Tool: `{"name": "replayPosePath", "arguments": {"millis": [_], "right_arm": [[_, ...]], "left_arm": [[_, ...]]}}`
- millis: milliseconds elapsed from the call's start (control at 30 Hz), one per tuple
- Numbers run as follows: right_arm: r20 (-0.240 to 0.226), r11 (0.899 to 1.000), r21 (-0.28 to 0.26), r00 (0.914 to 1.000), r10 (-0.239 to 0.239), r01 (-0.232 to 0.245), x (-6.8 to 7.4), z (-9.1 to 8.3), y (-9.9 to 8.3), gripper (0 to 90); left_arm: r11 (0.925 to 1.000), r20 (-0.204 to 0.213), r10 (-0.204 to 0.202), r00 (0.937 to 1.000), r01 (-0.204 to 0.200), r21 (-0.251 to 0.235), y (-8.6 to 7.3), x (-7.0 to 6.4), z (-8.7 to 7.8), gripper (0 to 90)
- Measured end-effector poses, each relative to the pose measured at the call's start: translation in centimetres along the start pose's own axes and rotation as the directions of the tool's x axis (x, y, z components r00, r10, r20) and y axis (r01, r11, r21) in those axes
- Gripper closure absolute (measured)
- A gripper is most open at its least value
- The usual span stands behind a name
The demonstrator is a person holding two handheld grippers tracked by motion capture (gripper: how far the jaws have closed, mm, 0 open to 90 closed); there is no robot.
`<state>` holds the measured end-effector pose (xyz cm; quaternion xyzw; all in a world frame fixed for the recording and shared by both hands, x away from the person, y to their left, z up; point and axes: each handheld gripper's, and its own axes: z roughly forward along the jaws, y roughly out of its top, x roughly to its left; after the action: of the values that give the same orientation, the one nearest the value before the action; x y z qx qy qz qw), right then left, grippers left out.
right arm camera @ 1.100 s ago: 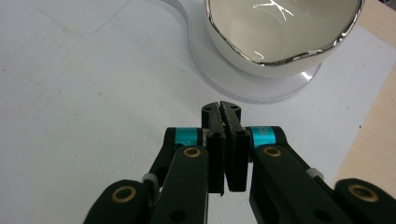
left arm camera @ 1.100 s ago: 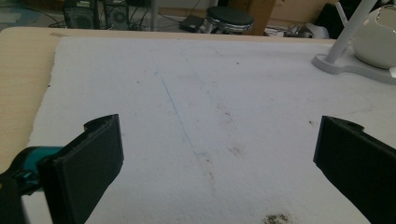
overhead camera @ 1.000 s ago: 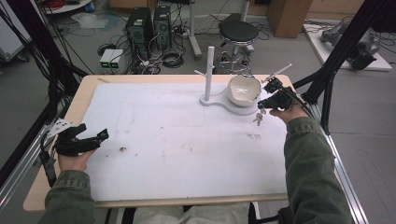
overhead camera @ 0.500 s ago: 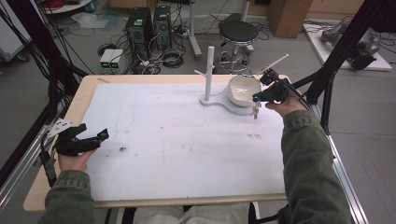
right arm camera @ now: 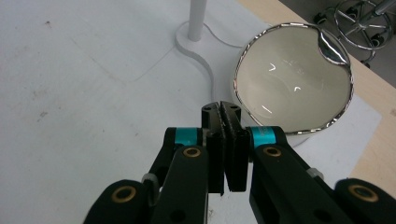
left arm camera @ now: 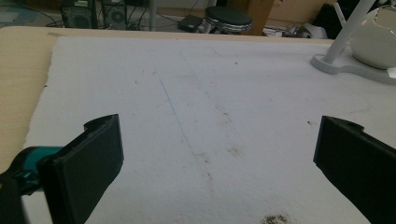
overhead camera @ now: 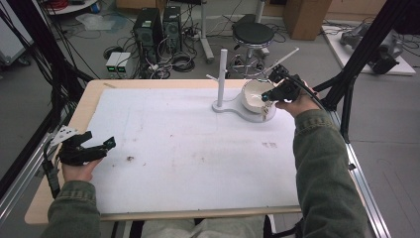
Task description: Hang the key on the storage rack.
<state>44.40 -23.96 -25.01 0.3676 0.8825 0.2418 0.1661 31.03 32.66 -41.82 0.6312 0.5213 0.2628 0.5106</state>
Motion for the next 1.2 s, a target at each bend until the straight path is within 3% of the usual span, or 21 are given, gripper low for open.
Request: {"name": "replayPosePath", "arguments": {"millis": [500,733,1200], "right_arm": [[-0.038,1.000,-0.022,0.9992,-0.012,0.011,0.7,-0.6,3.2,88.8],[-0.017,1.000,-0.020,0.9996,-0.023,0.023,0.8,-1.0,5.0,88.8],[-0.041,0.998,-0.069,0.9991,0.009,-0.012,0.4,-1.4,7.0,88.8]], "left_arm": [[1.0000,0.004,0.004,1.0000,-0.004,0.004,0.0,0.0,0.1,2.0],[1.0000,0.002,0.005,1.0000,-0.005,0.004,0.0,0.0,0.2,2.0],[1.0000,0.007,0.006,1.0000,-0.006,0.006,0.0,0.0,0.2,2.0]]}}
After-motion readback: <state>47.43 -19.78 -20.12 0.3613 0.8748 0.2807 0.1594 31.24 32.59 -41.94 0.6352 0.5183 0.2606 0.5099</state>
